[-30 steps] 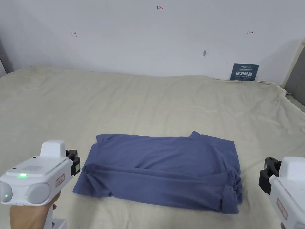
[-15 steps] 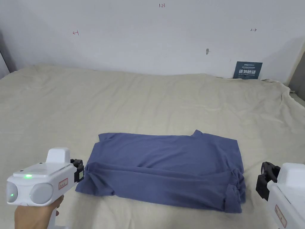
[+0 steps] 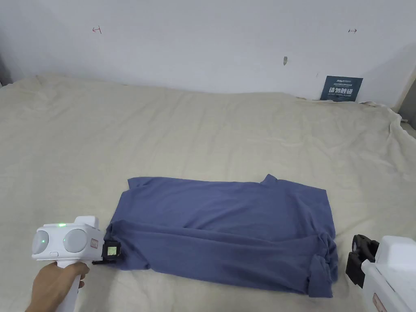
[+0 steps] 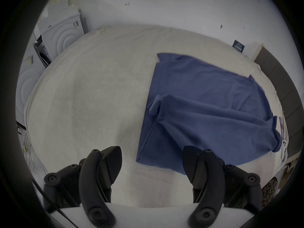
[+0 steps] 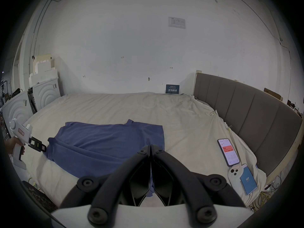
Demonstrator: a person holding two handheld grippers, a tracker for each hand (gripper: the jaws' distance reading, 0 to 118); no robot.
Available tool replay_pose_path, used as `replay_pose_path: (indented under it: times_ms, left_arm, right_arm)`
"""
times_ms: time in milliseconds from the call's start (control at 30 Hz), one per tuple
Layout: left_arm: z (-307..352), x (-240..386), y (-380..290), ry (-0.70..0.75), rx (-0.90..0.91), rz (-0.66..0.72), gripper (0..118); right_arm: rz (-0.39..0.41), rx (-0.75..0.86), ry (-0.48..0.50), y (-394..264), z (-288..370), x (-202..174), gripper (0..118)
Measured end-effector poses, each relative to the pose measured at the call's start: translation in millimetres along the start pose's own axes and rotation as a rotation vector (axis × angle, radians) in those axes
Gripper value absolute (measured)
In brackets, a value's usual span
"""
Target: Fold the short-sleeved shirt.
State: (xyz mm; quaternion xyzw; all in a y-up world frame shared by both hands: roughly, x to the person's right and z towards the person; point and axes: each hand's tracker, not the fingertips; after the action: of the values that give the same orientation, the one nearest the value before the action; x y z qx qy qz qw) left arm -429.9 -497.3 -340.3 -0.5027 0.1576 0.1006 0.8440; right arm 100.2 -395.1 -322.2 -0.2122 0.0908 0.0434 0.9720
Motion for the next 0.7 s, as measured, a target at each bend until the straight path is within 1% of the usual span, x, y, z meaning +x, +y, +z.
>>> replay_pose_path:
  times_ms: [67, 133, 167, 200, 233, 267, 300, 367, 433, 467, 500, 533, 600, 633, 700]
  left_arm:
    - [-9.5, 0.2, -2.4, 0.014, -0.022, 0.006, 77]
    - [-14.4, 0.0, -7.9, 0.006, -0.056, 0.014, 58]
    - [-12.8, 1.7, -10.2, 0.013, -0.032, 0.01, 57]
    - [-11.1, 3.3, -10.1, 0.016, -0.026, 0.007, 52]
    - [-9.6, 4.8, -9.9, 0.012, -0.018, -0.006, 37]
    - [-6.7, 4.5, -10.9, -0.004, -0.002, -0.028, 16]
    - [-6.0, 3.8, -9.7, -0.052, 0.002, -0.018, 6]
    - [-5.2, 3.8, -7.2, -0.048, -0.01, -0.01, 4]
    - [3.8, 3.8, -7.6, -0.036, 0.037, -0.045, 3]
    - [9.3, 2.6, -6.6, -0.04, 0.055, -0.046, 3]
    - [17.1, 1.1, -5.8, -0.054, 0.068, -0.039, 3]
    - [24.1, 0.5, -5.8, -0.065, 0.081, -0.035, 3]
    - [34.7, -2.0, -1.9, -0.079, 0.103, -0.035, 3]
    - [38.8, -3.1, 0.1, -0.086, 0.113, -0.038, 3]
    - [45.9, -4.6, 4.5, -0.096, 0.121, -0.038, 3]
  right_arm:
    - [0.0, -0.012, -0.001, -1.1, -3.1, -0.2, 0]
    - [0.002, -0.022, -0.002, -2.6, -5.6, -0.4, 0]
    - [0.001, -0.028, -0.001, -3.6, -6.9, -0.2, 0]
    - [-0.003, -0.034, 0.001, -4.8, -7.9, 0.9, 0]
    - [-0.005, -0.043, 0.001, -6.1, -9.5, 1.2, 0]
    - [-0.008, -0.055, 0.001, -7.9, -11.8, 1.7, 0]
    - [-0.017, -0.078, 0.005, -9.9, -15.1, 2.6, 0]
    - [-0.043, -0.147, 0.02, -12.3, -18.7, 0.0, 0]
    - [-0.055, -0.198, 0.019, -18.7, -27.6, -0.4, 0]
    - [-0.068, -0.227, 0.026, -23.2, -35.5, 3.5, 3]
    - [-0.082, -0.274, 0.032, -27.0, -43.5, 4.2, 13]
    - [-0.104, -0.295, 0.038, -30.0, -49.4, 4.3, 29]
    - [-0.128, -0.346, 0.065, -39.1, -64.4, 6.3, 67]
    - [-0.136, -0.353, 0.073, -42.7, -70.1, 5.5, 74]
    - [-0.131, -0.379, 0.062, -48.4, -82.0, 1.4, 75]
